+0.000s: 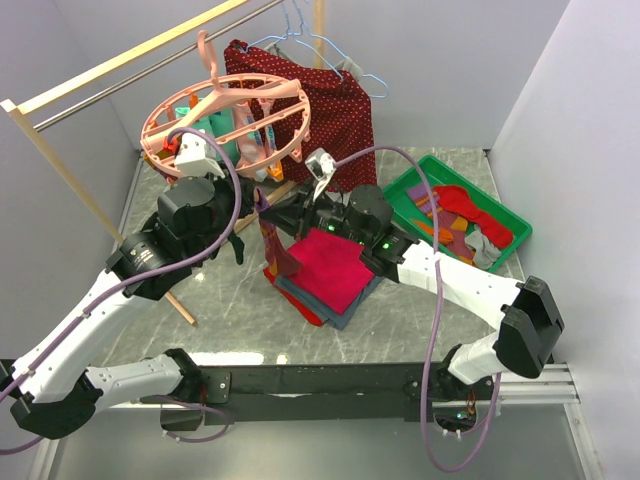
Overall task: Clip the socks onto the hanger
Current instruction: Clamp the sock onto the hanger.
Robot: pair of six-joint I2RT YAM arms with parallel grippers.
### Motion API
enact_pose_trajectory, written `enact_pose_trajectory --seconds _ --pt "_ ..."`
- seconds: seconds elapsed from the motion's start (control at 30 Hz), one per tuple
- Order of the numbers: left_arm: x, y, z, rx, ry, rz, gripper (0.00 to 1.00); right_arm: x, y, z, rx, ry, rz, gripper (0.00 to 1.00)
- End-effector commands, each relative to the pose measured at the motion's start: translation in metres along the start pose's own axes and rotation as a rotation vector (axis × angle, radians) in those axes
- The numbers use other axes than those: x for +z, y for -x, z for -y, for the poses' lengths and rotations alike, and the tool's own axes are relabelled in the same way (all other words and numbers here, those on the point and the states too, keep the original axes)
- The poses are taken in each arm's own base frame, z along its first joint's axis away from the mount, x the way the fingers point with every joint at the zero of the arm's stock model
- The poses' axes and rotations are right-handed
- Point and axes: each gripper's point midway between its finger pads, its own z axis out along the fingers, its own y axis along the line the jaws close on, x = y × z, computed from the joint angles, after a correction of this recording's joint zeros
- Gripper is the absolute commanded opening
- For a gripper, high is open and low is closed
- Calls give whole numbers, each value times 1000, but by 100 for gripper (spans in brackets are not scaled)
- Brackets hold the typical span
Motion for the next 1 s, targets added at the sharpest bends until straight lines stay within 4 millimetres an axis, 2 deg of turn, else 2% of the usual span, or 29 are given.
enact_pose_trajectory --seconds 0.0,0.43,0.53,0.57,0.63,0.7,0.8,0.83,0.87,0.93,0.97 --pt "-4 13 9 -37 -33 24 1 7 38 -16 -47 41 96 0" --pt "-2 5 3 -22 -13 9 2 7 50 -18 -69 37 121 0" --pt "-2 5 2 -23 -9 8 7 6 56 -22 -73 50 131 0" --pt "-3 5 2 -27 -11 10 16 6 59 -23 -74 52 136 0" --pt "-3 6 2 -28 -12 12 21 6 60 -25 -76 59 134 0" --pt "-4 6 1 -26 -9 13 30 7 57 -25 -75 61 123 0" --pt "-5 8 -1 -22 1 20 44 7 51 -24 -66 60 100 9" --pt "-6 8 -2 -20 3 22 48 7 50 -22 -64 54 92 20" --pt "-6 9 -4 -17 10 23 54 6 45 -21 -59 45 70 27" --pt "-8 11 -9 -9 30 35 59 4 43 -19 -73 33 51 40" --pt "-9 12 -11 -7 36 37 62 2 39 -18 -74 24 30 42"
